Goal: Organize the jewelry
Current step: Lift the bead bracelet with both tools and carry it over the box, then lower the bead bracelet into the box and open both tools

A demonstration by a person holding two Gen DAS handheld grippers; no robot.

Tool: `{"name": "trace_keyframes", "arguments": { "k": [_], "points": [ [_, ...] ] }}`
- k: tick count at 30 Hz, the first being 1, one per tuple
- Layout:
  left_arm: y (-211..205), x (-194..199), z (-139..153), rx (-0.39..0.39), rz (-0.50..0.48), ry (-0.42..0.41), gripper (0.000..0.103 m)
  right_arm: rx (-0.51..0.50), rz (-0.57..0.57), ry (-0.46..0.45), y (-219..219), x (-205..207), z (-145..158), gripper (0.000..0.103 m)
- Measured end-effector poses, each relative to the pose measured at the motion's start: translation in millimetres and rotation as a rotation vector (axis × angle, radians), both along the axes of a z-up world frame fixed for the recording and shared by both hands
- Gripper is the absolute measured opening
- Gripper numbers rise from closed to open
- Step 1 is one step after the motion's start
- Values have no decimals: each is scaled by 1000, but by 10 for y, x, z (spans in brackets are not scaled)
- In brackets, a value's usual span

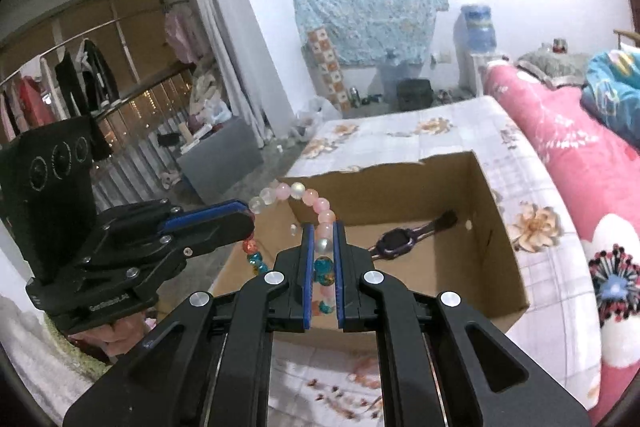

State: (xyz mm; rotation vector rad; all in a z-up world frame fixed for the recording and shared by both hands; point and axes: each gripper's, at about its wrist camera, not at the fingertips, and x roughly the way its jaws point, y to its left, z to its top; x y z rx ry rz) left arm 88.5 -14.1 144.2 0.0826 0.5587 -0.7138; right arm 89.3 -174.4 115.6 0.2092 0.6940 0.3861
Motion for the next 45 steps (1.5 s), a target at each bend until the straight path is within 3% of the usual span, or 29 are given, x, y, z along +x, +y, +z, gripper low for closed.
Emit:
{"name": "trace_keyframes", "arguments": {
  "k": [6,13,15,20,25,30,36,41,45],
  "points": [
    [37,353,-400,65,60,168,10,-29,97,116,125,343,-265,7],
    [166,423,-818,156,118,354,10,-91,248,353,456,620,-686,11],
    [192,421,-896,181,125,395,15,-110,260,384,497,644,-763,12],
    [211,332,-885,187,125,368,26,-65,217,384,373,659,-724,16],
    [289,283,-789,160,146,328,26,-20,143,336,120,561,-521,19],
    [412,118,-624,114,160,237,26,19,50,269,-164,389,-304,19],
    [406,-202,-434,15,47,159,26,84,-53,158,-442,46,-114,32],
    [147,-436,-582,5,-97,216,28,105,-127,128,-661,-339,-173,33],
    [-140,-483,-886,73,-124,292,28,126,-164,196,-804,-507,-423,33]
  ]
}}
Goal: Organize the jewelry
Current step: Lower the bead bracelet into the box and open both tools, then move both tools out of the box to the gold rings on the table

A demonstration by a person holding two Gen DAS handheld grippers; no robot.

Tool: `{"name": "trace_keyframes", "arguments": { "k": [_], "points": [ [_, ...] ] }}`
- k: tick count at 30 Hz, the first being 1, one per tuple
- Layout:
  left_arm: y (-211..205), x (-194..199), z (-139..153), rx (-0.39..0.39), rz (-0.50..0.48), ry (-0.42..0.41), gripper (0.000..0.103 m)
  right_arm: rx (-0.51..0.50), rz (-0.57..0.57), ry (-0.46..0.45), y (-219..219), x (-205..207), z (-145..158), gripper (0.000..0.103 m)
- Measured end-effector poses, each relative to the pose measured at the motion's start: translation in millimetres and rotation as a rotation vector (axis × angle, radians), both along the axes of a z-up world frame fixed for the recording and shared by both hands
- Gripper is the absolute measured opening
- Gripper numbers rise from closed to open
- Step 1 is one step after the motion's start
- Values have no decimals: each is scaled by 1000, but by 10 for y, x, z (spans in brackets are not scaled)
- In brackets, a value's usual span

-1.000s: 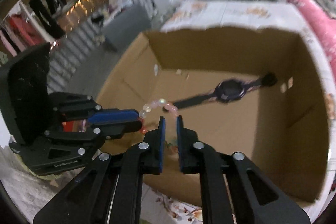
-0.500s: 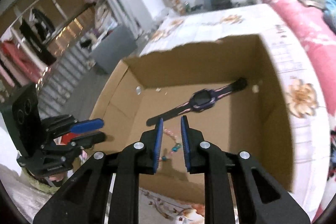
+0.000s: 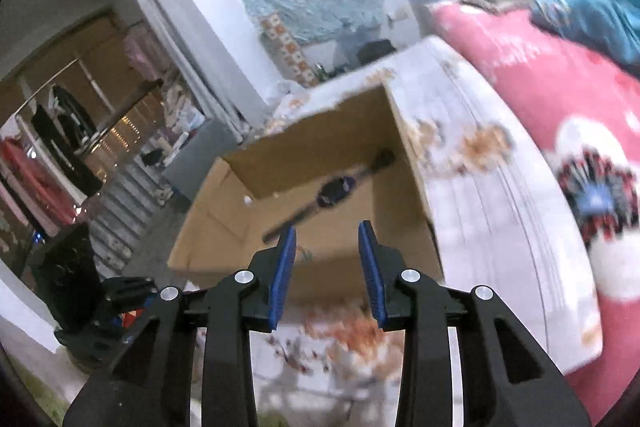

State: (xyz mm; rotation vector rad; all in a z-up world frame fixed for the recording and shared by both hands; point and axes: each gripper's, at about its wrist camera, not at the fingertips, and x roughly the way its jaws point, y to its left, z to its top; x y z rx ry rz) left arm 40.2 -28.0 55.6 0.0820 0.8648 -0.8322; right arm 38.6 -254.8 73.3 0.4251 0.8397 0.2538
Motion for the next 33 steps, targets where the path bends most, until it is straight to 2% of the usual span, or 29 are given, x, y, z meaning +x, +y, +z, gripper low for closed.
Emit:
{"name": "trace_keyframes", "arguments": {
  "k": [2,5,7,10,12,20,23,27,33],
  "points": [
    [-55,66,-122,14,23,25,28,9,-17,88,-45,53,-183,33],
    [-36,191,-242,43,88,32,28,-3,-24,156,-21,172,-349,33],
    [13,279,-268,67,145,27,28,7,-12,160,2,269,-393,33],
    [126,370,-299,29,173,53,27,10,4,146,55,377,-398,33],
    [133,400,-319,51,199,33,27,4,8,143,81,428,-388,32],
    [86,501,-335,63,211,4,27,23,4,117,53,496,-370,32],
    [50,443,-351,78,199,-16,28,18,6,113,7,421,-370,32],
    [-135,297,-455,64,111,13,28,21,2,141,-41,214,-479,32],
    [-616,165,-639,147,-37,-31,28,56,-2,215,12,-51,-738,32]
  ]
}}
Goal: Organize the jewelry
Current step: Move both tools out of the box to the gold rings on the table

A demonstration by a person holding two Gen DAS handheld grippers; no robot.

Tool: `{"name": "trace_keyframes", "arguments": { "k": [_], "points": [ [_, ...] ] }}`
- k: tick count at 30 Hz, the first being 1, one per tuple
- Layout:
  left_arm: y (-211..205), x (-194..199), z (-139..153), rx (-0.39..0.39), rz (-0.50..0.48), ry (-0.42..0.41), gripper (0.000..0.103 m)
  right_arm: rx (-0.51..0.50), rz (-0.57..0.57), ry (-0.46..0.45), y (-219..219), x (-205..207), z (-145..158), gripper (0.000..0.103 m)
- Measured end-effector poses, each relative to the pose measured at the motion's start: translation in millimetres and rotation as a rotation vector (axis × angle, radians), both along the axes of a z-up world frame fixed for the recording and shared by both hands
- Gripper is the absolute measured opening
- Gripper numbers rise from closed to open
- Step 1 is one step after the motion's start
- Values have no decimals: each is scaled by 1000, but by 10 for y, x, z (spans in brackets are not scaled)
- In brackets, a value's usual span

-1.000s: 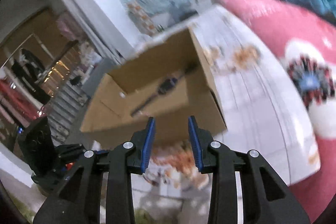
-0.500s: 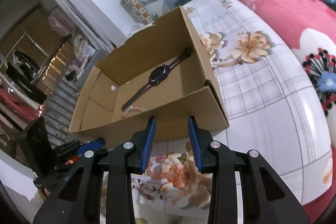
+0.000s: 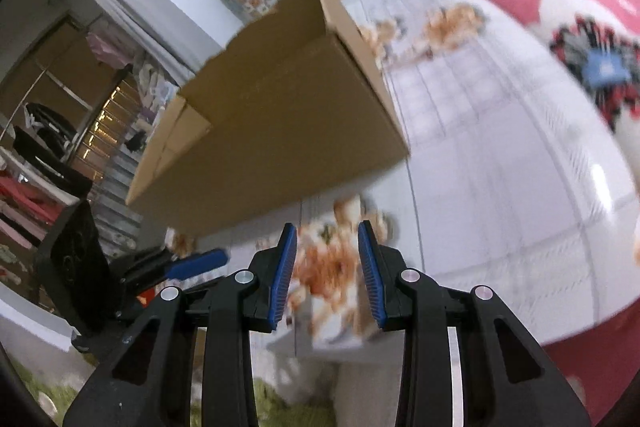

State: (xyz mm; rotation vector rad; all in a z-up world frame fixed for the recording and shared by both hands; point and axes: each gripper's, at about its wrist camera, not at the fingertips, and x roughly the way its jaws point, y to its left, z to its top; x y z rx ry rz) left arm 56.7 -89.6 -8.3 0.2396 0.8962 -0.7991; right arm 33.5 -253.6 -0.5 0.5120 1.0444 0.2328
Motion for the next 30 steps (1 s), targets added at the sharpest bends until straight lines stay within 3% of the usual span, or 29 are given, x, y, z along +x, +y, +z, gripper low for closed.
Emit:
{"name": "trace_keyframes", "arguments": {
  "k": [9,11,12,13,14,16,24,30],
  "points": [
    [-423,128,-241,150,-79,-28,27,-7,-21,0,-18,-136,-71,33],
    [-433,145,-244,147,-78,-24,27,2,-26,-4,-62,-147,-79,33],
    [-439,155,-242,144,-78,-19,26,7,-28,-4,-88,-140,-83,33],
    [-440,158,-248,141,-77,-16,14,13,-30,-6,-100,-146,-87,32],
    [-445,174,-249,138,-77,-9,10,15,-33,-7,-99,-156,-88,33],
    [-420,175,-221,130,-76,-13,9,22,-38,-12,-159,-211,-93,32],
    [-252,234,182,6,-25,-70,9,46,-65,-33,-331,-387,-66,32],
    [91,259,512,-148,43,-60,9,45,-60,-50,-277,-435,0,32]
  ]
}}
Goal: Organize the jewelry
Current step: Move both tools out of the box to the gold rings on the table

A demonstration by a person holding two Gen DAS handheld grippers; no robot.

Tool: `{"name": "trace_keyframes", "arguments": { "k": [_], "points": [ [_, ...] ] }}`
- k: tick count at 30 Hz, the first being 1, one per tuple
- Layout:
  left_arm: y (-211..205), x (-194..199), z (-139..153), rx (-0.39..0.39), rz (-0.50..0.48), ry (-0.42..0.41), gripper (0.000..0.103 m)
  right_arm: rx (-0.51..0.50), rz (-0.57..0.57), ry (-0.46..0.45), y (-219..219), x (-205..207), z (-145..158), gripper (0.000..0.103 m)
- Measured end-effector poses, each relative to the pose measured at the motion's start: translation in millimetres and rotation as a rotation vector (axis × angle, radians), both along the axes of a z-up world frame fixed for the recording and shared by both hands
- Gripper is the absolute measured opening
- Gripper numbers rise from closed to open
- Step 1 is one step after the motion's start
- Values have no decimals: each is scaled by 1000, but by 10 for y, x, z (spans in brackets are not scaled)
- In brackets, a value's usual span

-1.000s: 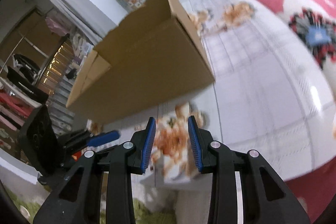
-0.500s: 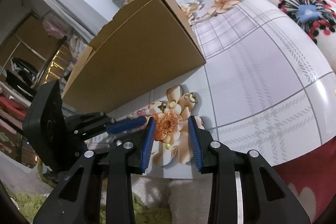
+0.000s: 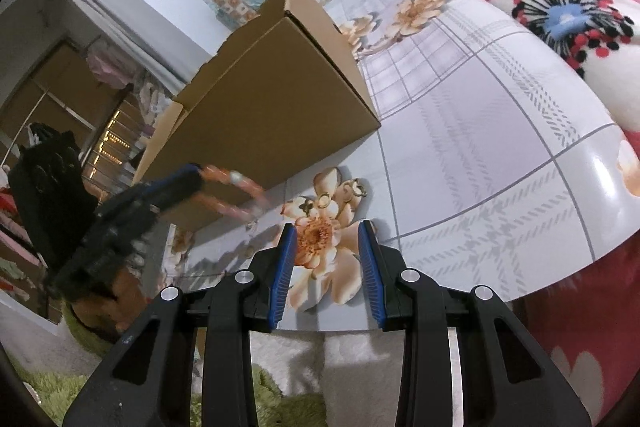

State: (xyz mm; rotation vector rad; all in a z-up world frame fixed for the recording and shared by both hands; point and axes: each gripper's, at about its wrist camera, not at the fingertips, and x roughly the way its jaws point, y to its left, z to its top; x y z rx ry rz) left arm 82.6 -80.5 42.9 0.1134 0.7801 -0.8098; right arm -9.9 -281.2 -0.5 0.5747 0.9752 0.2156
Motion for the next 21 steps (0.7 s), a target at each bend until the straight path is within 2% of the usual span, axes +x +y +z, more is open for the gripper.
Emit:
{"name": "trace_keyframes", "arguments": {
  "k": [4,6,12,16,18,21],
  "points": [
    [252,-49,133,-71,39,43,9,-4,6,-8,79,6,39,32],
    [353,-90,140,-77,65,56,9,-6,12,-9,133,16,51,32],
    [662,-227,14,23,161,76,9,-19,40,-3,305,68,68,32],
    [802,-298,-80,119,213,25,9,-20,51,1,394,113,54,32],
    [792,-330,-132,163,211,0,10,-23,60,9,439,137,33,32],
    [702,-364,-295,198,156,43,12,-23,66,23,501,162,3,32]
  ]
}}
